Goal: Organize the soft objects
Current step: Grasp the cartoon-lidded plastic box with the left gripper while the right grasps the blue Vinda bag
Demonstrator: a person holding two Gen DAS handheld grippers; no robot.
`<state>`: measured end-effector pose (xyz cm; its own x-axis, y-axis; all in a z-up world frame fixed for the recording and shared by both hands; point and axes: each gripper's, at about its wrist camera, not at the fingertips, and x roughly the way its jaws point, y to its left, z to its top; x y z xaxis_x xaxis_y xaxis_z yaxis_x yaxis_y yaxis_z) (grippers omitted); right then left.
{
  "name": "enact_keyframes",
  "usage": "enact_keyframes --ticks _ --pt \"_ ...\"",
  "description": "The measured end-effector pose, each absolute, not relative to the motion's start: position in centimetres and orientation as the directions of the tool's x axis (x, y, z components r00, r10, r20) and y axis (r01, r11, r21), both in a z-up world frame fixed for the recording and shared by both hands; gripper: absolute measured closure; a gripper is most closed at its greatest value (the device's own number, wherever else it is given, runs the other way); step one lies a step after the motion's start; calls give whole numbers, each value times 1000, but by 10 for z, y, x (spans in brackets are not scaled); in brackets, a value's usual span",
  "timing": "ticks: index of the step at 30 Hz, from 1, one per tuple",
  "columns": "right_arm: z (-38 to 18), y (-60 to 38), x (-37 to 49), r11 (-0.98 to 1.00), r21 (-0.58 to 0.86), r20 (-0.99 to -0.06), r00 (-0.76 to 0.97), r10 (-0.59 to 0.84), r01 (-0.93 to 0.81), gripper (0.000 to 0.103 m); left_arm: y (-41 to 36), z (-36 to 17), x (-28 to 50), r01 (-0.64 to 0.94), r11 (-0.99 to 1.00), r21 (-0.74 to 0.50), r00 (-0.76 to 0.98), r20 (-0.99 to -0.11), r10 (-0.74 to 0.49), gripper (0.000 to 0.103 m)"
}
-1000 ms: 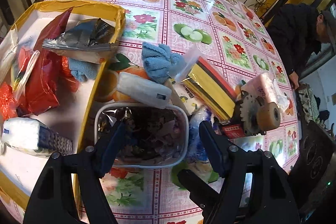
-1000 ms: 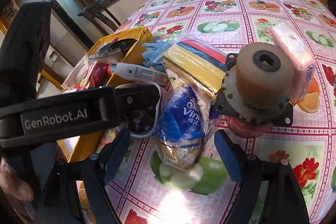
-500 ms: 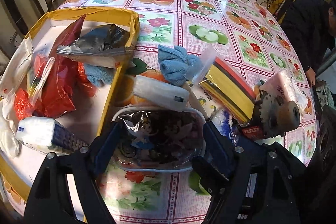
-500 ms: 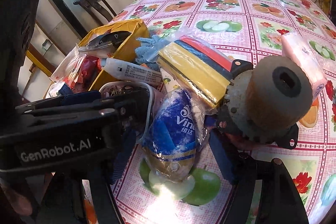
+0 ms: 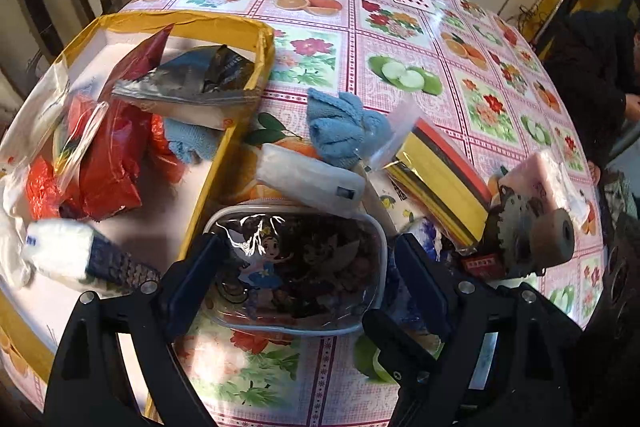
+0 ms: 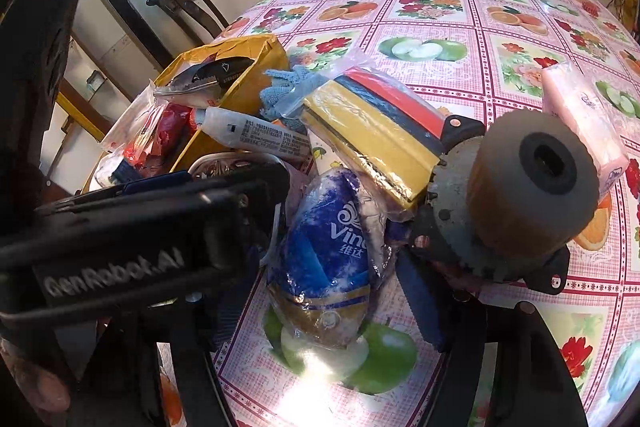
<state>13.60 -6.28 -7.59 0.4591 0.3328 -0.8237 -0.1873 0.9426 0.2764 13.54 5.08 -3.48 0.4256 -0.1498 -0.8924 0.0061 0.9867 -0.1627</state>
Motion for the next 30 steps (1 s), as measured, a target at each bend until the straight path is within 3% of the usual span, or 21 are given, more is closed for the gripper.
enact_keyframes --ticks 2,4,8,21,25,30 --pt "-76 -61 137 944 262 -831 451 326 -200 32 43 -39 134 29 986 -163 405 -900 -160 3" --pt "-76 -62 137 943 258 -835 442 328 -212 32 32 -42 131 54 990 -133 395 -907 -143 0" --pt "-76 -65 134 958 205 -851 447 276 -202 39 28 -43 133 27 991 -127 412 -902 -127 0" --pt "-76 -70 138 937 302 -825 444 349 -176 36 33 -41 133 45 995 -92 429 -898 -103 0" --pt "-75 -67 137 940 283 -828 445 339 -189 36 41 -34 125 68 983 -169 395 -900 -182 0" --pt "-73 -57 141 952 230 -838 456 299 -202 31 51 -36 126 28 988 -149 377 -914 -148 0"
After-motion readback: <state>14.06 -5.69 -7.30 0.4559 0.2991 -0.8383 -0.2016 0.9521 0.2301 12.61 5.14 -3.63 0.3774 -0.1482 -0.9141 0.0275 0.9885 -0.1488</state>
